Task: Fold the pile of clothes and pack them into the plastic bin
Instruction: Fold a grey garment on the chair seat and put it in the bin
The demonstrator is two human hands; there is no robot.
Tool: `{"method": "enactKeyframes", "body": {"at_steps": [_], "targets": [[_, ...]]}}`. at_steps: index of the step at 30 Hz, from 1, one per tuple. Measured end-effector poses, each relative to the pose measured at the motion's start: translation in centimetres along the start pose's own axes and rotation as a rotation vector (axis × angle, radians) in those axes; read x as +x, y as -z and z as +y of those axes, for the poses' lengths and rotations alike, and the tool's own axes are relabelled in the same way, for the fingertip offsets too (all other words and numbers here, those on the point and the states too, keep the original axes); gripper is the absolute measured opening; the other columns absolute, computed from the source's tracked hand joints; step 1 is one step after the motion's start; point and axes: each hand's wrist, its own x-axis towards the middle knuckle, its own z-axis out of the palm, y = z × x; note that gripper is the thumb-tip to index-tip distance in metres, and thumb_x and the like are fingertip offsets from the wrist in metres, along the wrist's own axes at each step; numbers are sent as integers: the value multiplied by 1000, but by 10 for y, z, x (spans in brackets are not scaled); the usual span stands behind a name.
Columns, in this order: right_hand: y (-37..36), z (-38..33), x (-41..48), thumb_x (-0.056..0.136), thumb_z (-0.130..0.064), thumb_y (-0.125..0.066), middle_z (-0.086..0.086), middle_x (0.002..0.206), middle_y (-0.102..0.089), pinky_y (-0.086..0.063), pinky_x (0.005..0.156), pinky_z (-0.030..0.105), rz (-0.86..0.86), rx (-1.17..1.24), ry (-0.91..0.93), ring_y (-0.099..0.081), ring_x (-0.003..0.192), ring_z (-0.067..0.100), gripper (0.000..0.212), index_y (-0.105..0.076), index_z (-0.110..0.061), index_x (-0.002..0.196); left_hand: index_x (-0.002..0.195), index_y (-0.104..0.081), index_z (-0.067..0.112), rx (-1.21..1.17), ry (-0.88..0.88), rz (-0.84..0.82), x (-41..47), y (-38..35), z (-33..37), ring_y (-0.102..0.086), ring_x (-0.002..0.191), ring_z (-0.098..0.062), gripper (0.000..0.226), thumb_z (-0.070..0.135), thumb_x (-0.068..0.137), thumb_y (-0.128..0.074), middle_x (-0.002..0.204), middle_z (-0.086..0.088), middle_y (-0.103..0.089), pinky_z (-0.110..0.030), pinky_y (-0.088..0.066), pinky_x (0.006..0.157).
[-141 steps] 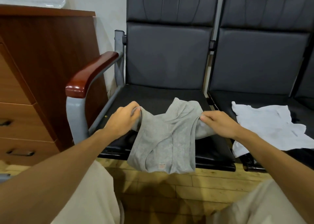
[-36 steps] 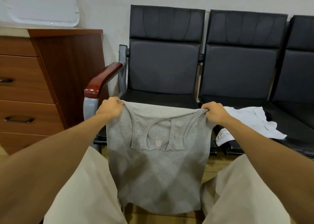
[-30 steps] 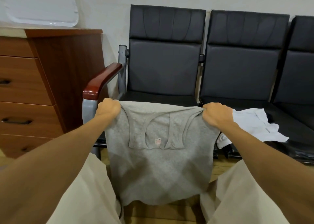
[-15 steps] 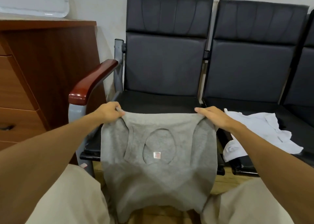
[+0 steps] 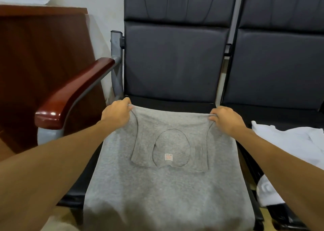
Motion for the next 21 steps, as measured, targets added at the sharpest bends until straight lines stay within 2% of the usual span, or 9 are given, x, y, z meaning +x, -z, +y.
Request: {"method": "enactKeyframes", "body": {"at_steps": [4, 11, 14, 17, 21], "targets": [[-18, 9, 41, 100, -26, -51, 6, 101, -59, -45, 75, 34, 87, -131, 59, -56, 95, 25, 18, -64, -15, 102, 114, -54, 18, 140, -51, 61, 38, -25, -5, -58, 96, -25, 25, 33, 103, -37, 108, -7, -60, -40, -42, 87], [-48, 18, 104, 100, -28, -48, 9, 98, -62, -37, 77, 34, 237, -245, 120, -53, 94, 27, 25, -65, -12, 110, 119, -53, 16, 276, -70, 158, 100, -65, -10, -47, 107, -28, 28, 30, 104, -35, 113, -10, -52, -41, -32, 93], [-65, 14, 117, 99, -20, -50, 7, 104, -60, -30, 82, 34, 235, -266, 65, -50, 101, 27, 20, -64, -15, 114, 121, -50, 15, 271, -13, 99, 110, -82, -5, -42, 112, -29, 28, 29, 103, -34, 120, -11, -47, -43, -32, 97], [-83, 6, 113, 93, -8, -50, 3, 116, -54, -26, 95, 37, 123, -240, -13, -42, 113, 25, 34, -58, -22, 122, 128, -45, 16, 175, 61, -46, 101, -99, -4, -33, 124, -32, 31, 27, 99, -40, 132, -13, -37, -45, -24, 106], [-88, 0, 88, 94, -11, -45, 1, 142, -43, -15, 108, 38, 57, -188, 0, -32, 132, 22, 47, -43, -21, 140, 138, -38, 17, 79, -38, -114, 68, -103, -11, -29, 131, -30, 44, 24, 96, -46, 141, -10, -31, -41, -18, 113]]}}
